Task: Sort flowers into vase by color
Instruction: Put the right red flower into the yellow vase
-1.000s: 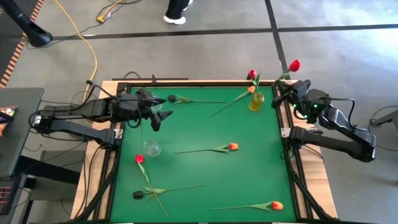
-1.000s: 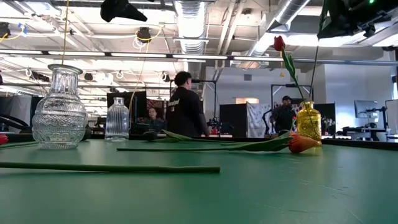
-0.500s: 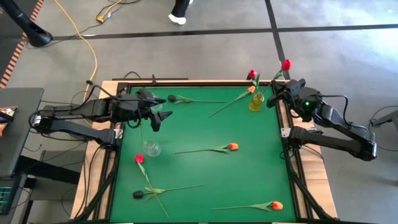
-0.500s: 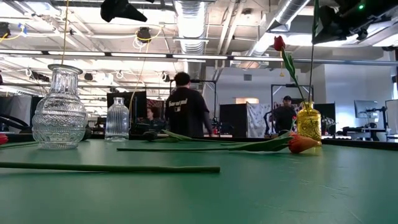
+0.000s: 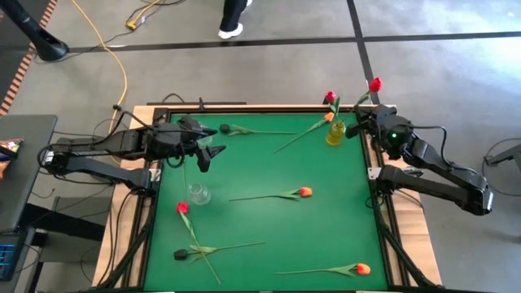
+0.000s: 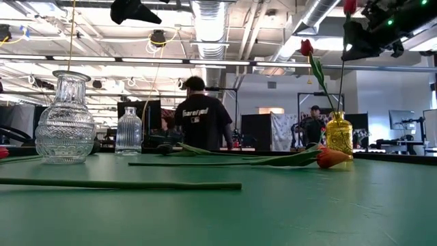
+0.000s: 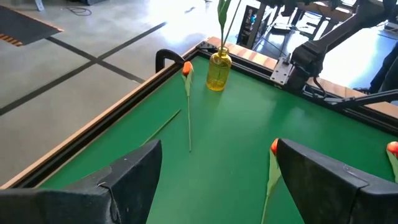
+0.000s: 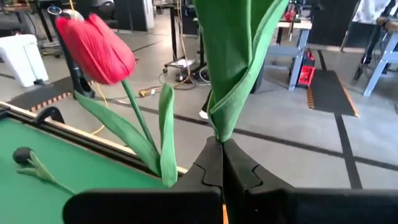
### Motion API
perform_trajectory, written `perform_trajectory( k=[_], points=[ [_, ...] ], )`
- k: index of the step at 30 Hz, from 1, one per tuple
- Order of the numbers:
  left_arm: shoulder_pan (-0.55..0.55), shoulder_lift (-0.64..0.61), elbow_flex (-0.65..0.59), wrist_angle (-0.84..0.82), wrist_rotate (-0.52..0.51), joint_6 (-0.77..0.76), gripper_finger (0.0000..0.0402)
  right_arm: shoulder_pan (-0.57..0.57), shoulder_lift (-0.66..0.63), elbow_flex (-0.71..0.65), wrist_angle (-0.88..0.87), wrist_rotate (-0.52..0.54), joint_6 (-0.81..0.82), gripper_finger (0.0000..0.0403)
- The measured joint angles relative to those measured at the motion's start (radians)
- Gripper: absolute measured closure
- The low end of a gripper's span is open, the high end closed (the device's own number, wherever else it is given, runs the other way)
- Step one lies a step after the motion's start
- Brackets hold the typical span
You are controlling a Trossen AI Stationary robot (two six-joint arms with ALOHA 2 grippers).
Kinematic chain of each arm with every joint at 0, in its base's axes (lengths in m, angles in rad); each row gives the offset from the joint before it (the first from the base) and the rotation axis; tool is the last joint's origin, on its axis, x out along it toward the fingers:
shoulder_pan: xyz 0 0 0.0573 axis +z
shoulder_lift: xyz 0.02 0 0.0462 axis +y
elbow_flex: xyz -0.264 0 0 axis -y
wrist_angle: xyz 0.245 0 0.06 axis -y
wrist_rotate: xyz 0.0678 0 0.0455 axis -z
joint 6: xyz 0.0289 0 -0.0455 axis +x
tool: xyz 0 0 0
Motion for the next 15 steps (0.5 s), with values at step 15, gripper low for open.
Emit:
perform_trajectory(
  k=[15],
  points=[
    [0.0,0.0,0.0,0.0,0.0,-0.001,0.0097,0.0,0.011,-0.032,-0.008,0.0,0.031,0.0345]
  ],
)
